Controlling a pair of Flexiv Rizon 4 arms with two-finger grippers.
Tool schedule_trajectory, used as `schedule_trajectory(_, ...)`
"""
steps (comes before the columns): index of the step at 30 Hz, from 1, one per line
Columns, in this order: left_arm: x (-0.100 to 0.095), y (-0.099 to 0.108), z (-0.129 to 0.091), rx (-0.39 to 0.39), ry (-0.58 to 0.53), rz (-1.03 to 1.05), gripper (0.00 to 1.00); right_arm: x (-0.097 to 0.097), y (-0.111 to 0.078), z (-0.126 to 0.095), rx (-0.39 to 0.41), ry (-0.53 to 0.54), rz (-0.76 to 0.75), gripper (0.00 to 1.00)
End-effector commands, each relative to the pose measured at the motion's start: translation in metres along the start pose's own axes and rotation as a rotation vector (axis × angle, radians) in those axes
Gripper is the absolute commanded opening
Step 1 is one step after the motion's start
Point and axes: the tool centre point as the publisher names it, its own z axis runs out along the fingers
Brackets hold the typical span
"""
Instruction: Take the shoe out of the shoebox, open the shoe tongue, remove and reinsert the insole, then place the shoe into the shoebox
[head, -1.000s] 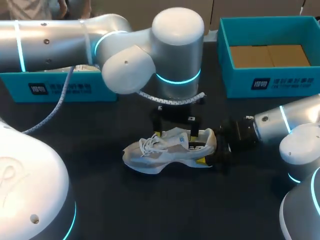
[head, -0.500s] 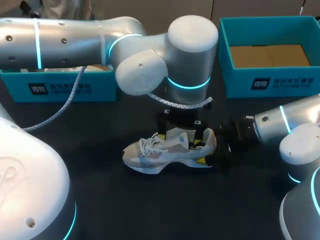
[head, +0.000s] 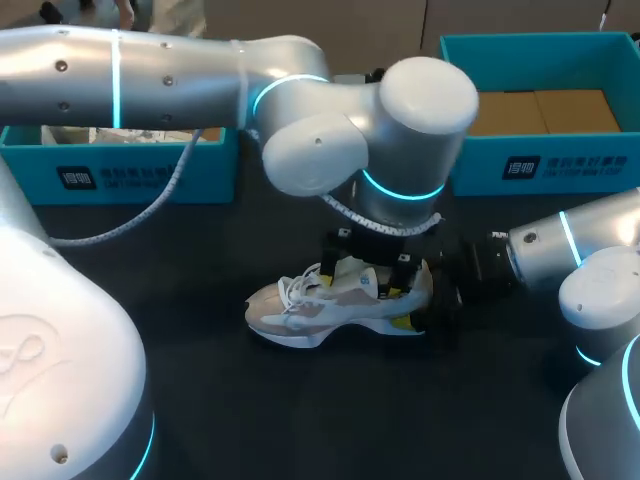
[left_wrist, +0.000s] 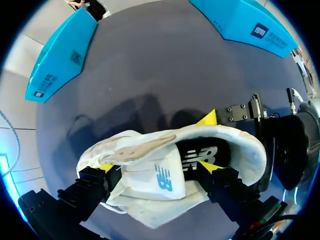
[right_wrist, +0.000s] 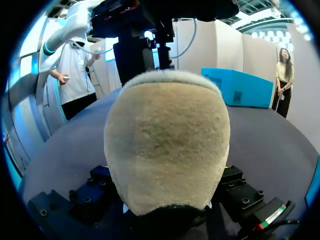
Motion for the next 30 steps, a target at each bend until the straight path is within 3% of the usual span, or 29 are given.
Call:
schedule_trajectory(1,-0.004,0.002,-0.006,0.006,-0.038,-0.012,1.0,-0.002,-0.002,0.002,0.003,-0.001,0.001,0.0)
schedule_trajectory(11,-0.037,0.006,-0.009,-0.029,-0.17,-0.051,1.0,-0.002,-0.002,0.002,0.003,-0.001,0.001,0.0)
schedule_trajectory(19,-0.061,0.014,-0.02,-0.043,-0.154,-0.099,1.0,-0.002,-0.002,0.002,0.003,-0.001,0.001,0.0)
schedule_trajectory(20,-0.064,0.016,-0.023,-0.052,-0.128,-0.101,0.94,-0.002,-0.002,0.002,0.003,-0.001,0.001,0.0)
schedule_trajectory(24,-0.069,0.02,-0.028,-0.085,-0.06,-0.086,0.01,-0.002,-0.002,0.002,0.003,-0.001,0.001,0.0)
schedule_trajectory(26,-0.069,0.023,-0.028,-0.086,-0.063,-0.078,0.0,-0.002,-0.002,0.002,0.003,-0.001,0.001,0.0)
schedule_trajectory(30,-0.068,0.027,-0.032,-0.138,0.052,-0.029,0.0,-0.002,-0.002,0.002,0.003,-0.001,0.001,0.0)
